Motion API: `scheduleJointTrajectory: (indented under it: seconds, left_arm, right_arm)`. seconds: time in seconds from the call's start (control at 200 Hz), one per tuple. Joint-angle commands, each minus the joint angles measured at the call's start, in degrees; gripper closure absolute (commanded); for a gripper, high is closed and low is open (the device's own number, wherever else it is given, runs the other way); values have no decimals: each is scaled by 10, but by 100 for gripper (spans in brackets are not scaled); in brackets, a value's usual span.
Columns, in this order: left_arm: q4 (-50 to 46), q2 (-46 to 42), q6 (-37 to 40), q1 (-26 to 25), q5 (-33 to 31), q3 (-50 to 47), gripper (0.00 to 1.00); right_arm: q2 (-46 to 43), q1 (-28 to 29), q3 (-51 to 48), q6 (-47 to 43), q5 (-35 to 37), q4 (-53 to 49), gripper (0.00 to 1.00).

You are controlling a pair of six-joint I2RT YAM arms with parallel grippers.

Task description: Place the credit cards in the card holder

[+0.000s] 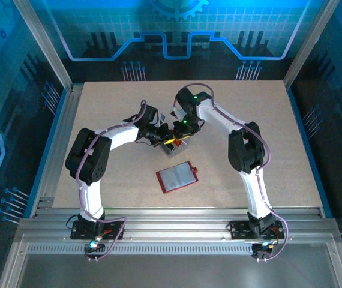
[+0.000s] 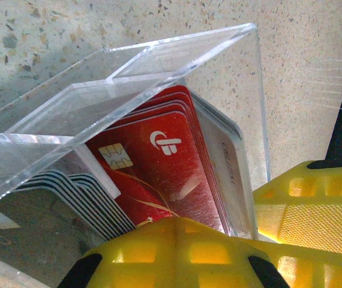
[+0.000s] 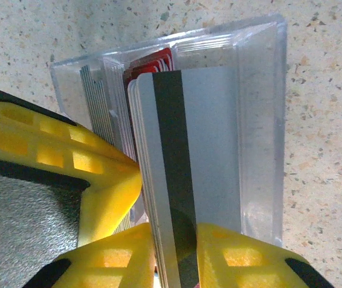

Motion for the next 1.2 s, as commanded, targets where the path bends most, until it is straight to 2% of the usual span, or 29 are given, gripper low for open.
scheduleJointTrajectory:
  seconds: [0.0,0.485,0.695,0.835,1.196]
  left_arm:
    - [-55,31,2,15,-44,-28,99]
    - [-54,33,2,15,-43,-25,99]
    - [-55,33,3,15,-43,-24,99]
    - [-56,33,3,15,-43,-24,99]
    - [-56,32,3,16,-45,-25,99]
  right_arm:
    - [-26,-2,-14,13,-73,11,74]
    - [-32,-10,-15,16,-91,12,77]
    - [-29,-8,-9,15,-55,3,79]
    - [-26,-6,0,10,-18,-7,76]
    - [-30,-6,-9,9,-49,1,81]
